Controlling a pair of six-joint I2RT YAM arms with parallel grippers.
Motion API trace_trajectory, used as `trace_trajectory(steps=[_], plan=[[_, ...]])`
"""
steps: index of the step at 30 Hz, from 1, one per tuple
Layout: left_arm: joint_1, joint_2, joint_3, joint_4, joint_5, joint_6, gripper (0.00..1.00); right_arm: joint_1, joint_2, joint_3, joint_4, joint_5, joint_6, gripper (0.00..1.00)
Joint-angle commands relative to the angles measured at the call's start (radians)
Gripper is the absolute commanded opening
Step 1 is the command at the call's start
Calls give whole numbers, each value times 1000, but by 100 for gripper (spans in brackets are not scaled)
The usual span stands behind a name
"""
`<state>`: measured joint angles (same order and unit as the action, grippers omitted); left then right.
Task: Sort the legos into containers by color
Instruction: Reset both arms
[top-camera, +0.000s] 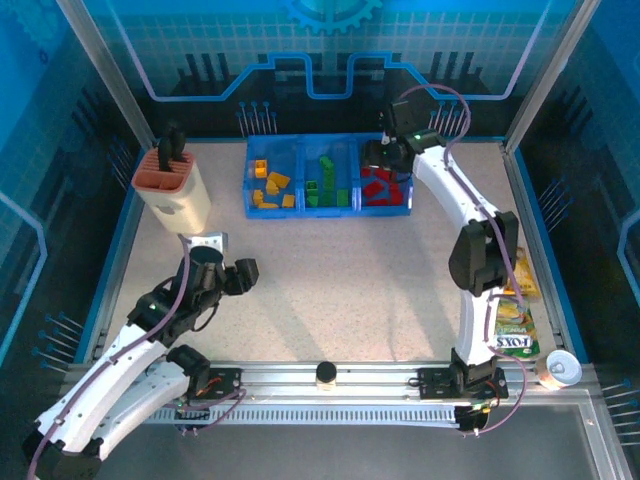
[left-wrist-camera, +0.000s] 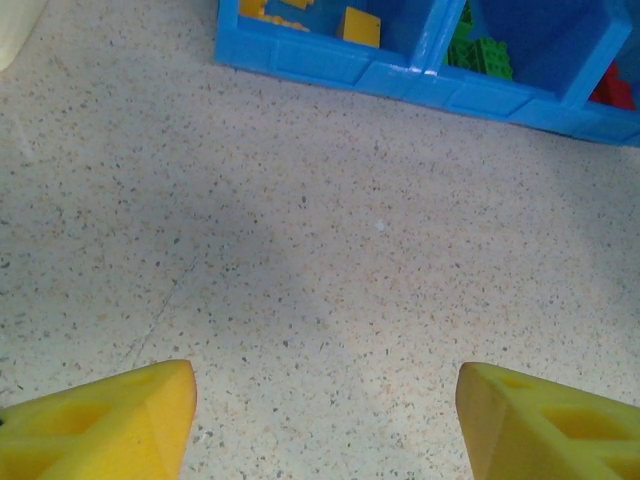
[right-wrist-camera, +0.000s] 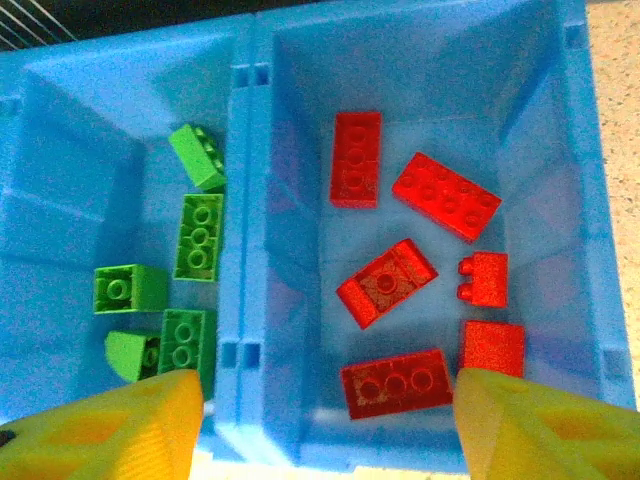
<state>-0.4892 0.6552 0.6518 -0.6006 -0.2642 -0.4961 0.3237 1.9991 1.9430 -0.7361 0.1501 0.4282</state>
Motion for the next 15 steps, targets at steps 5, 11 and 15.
trace_trajectory(steps=[5,11,15], plan=[[-7,41,100,35,-44,76,73,23,-225,-147,102,12,-97,77],[-7,89,176,62,-56,122,78,35,-378,-251,168,47,-158,100],[-8,100,217,79,-54,163,81,46,-480,-314,192,111,-187,100]])
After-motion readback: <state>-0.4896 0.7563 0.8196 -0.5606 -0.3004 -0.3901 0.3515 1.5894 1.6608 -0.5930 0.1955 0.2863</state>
